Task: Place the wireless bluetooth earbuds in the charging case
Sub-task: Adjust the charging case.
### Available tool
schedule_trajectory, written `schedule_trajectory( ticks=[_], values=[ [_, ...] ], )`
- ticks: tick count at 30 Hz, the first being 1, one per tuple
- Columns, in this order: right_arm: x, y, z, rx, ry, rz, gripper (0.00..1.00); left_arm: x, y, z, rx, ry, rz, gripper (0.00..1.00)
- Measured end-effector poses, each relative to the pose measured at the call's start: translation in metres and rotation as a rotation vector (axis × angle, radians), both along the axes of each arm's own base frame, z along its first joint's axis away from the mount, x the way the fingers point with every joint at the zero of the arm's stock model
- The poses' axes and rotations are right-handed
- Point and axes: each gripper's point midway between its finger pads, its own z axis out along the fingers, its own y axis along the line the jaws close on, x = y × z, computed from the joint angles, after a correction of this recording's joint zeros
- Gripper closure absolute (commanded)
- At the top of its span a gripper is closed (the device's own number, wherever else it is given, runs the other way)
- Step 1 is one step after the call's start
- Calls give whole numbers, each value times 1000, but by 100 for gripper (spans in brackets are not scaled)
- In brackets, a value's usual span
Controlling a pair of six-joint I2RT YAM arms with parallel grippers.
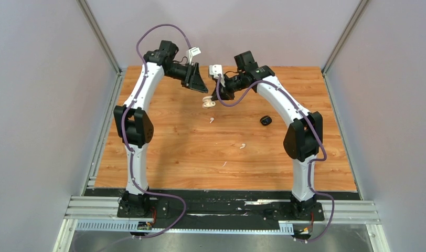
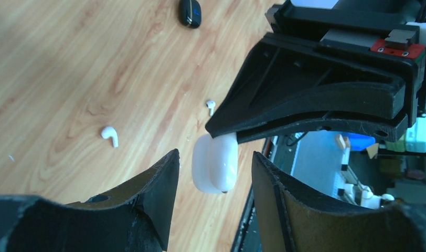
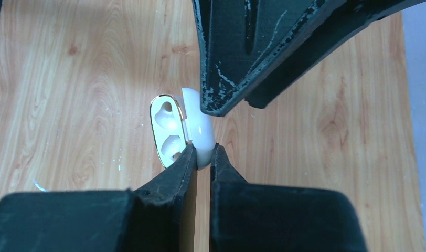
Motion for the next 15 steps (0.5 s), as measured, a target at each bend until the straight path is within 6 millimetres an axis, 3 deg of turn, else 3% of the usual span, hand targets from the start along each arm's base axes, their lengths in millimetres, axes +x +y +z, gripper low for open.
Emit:
schedule_trajectory(
  ticks=[7,15],
  values=[
    [2,1,7,-13,-71,15,100,-18,2,-1,1,91,-18,49],
    [2,5,12,-18,-117,32,100,-24,-2,-2,-16,118,-44,55]
  ],
)
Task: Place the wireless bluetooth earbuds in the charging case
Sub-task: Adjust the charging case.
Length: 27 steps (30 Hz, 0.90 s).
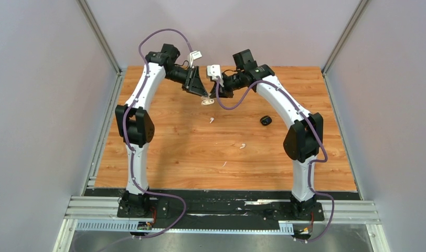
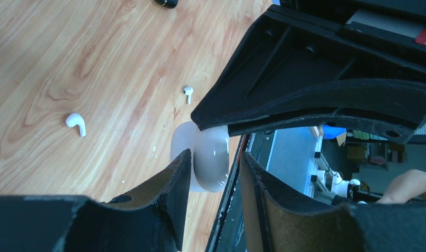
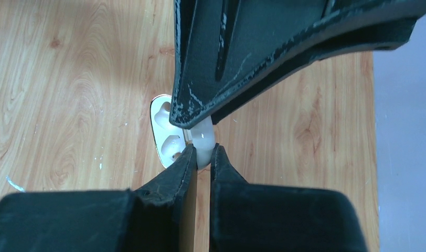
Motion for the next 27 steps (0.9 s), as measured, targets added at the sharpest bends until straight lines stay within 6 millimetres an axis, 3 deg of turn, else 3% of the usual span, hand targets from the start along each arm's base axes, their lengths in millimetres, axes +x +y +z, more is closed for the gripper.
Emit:
schedule_trajectory(
  ticks=[8,15,19,27],
  values=[
    [-3,6,3,2,-18,17,100,-1,-3,-5,-6,29,-9,66],
    [-3,7,3,-2,-26,20,100,-2,-3,-5,-11,26,-16,87],
    [-2,6,2,-6,-28,16,90,-1,-3,-6,-13,26,-21,99],
    [2,3,5,-6,-7,-26,61,0,-3,-7,-13,17,-26,100]
  ],
)
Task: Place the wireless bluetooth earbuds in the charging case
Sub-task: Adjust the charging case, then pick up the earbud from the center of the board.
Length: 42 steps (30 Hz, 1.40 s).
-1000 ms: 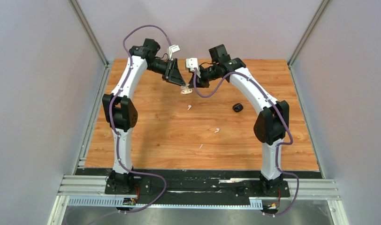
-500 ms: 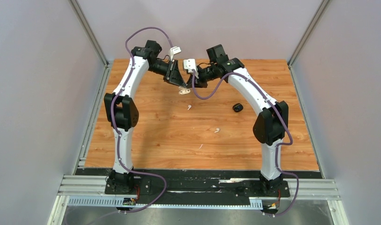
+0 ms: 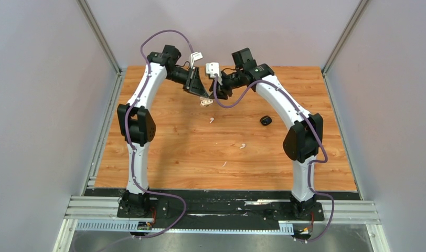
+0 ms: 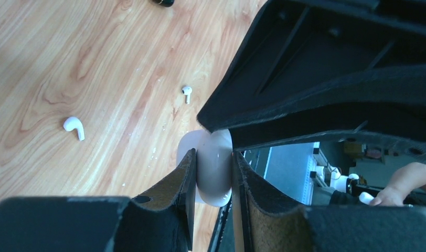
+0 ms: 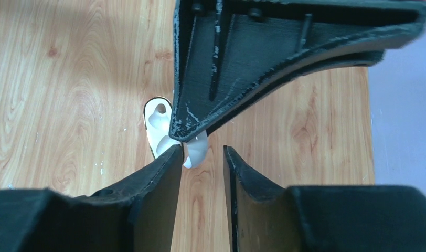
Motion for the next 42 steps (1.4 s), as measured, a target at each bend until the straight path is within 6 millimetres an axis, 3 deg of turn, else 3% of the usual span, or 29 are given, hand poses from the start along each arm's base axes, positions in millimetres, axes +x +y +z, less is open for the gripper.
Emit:
schedule_trajectory(
  ticks=[3,8,12,14,16,21,24,28,35,39,42],
  values=[
    [6,-7,10,24,26,-37,57,4,0,-2,-5,-10,4,100],
    [17,-34,33,79,88,-134,55,9,3,-22,6,14,21,100],
    [11,-59,41,109,161,-240,57,15,6,-31,15,12,39,100],
    [-2,-69,30,97,236,-311,58,19,7,-32,15,-1,49,100],
    [-15,-78,7,70,331,-400,59,21,8,-32,15,-13,60,100],
    [-58,-110,-91,-84,651,-667,61,21,10,-30,11,-17,82,100],
    [-87,-125,-131,-168,818,-776,65,24,12,-30,6,-23,102,100],
    [-103,-131,-147,-200,922,-845,71,30,17,-35,10,-18,139,100],
    [-114,-136,-162,-231,1006,-929,64,40,21,-34,9,-26,173,100],
    [-113,-140,-174,-261,1029,-972,54,39,21,-34,10,-21,180,100],
    [-114,-142,-182,-287,1028,-990,54,36,21,-33,9,-17,185,100]
  ],
)
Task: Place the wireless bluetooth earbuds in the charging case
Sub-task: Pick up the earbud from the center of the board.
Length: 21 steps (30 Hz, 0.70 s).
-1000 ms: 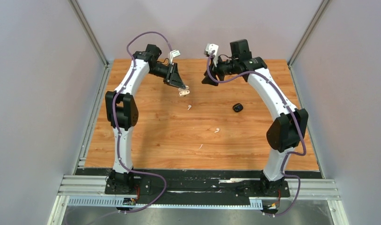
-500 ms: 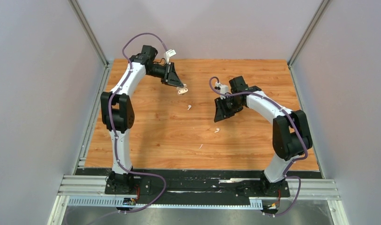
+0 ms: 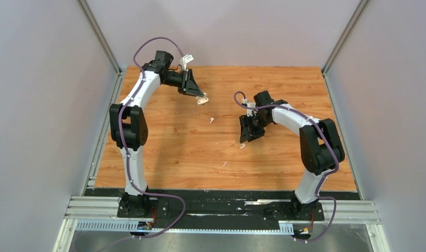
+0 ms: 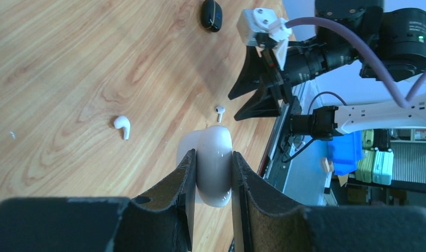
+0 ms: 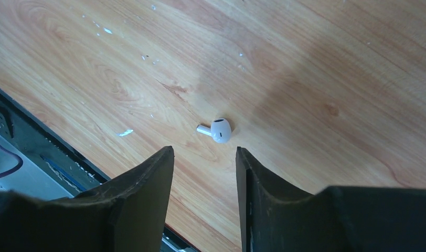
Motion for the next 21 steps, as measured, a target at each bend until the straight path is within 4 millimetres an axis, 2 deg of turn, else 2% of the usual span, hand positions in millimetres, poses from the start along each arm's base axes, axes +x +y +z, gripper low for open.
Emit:
schedule_trajectory(
  ticks=[12,21],
  values=[
    [-7,-3,-26,-84,39,9,62,-17,1,25,-33,-22,27,100],
    [-7,-4,-34,-107,52,11,69,-26,8,28,-55,-21,51,100]
  ],
)
